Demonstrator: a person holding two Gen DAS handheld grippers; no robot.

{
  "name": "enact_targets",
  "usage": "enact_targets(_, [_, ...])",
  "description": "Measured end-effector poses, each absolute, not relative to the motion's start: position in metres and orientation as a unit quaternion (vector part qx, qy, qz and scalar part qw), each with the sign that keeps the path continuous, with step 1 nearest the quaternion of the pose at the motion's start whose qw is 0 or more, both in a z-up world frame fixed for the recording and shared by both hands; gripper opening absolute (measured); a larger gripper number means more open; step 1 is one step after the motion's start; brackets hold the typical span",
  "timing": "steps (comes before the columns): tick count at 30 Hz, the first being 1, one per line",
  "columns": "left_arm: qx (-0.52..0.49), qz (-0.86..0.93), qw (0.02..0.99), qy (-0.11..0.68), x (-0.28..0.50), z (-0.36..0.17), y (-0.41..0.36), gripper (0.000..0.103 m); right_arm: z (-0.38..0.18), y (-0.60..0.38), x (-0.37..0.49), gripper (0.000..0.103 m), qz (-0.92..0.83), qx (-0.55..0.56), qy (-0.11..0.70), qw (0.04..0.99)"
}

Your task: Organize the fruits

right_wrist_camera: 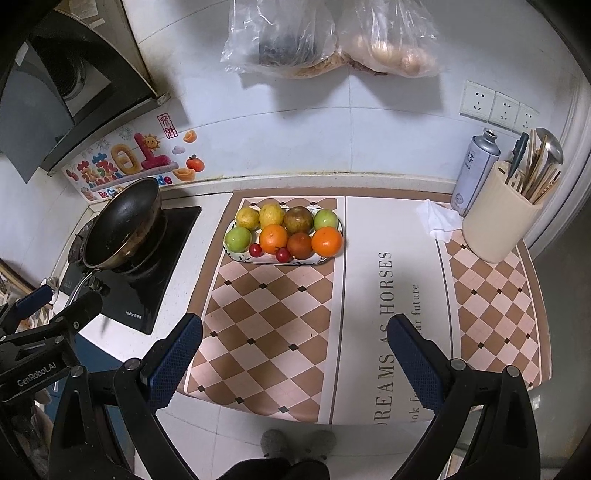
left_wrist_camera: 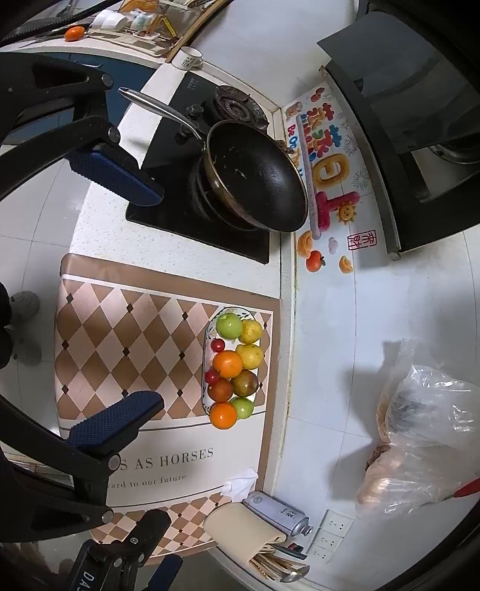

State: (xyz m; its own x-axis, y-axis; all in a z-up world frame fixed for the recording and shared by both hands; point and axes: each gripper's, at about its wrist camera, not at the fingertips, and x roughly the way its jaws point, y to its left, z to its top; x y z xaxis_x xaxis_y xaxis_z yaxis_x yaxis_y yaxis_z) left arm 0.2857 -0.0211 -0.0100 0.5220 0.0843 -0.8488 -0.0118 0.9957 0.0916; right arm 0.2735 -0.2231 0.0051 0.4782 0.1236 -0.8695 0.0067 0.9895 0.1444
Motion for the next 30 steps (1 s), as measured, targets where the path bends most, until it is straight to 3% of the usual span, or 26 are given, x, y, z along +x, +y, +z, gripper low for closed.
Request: enact_targets(30, [0.033, 0.019, 0.874, 0.485, 0.2855, -0.0044, -0.0257, 0.103, 0.0111, -0.2255, 0.2772, 0.102, 0.031, 0.063, 0.507, 0.859])
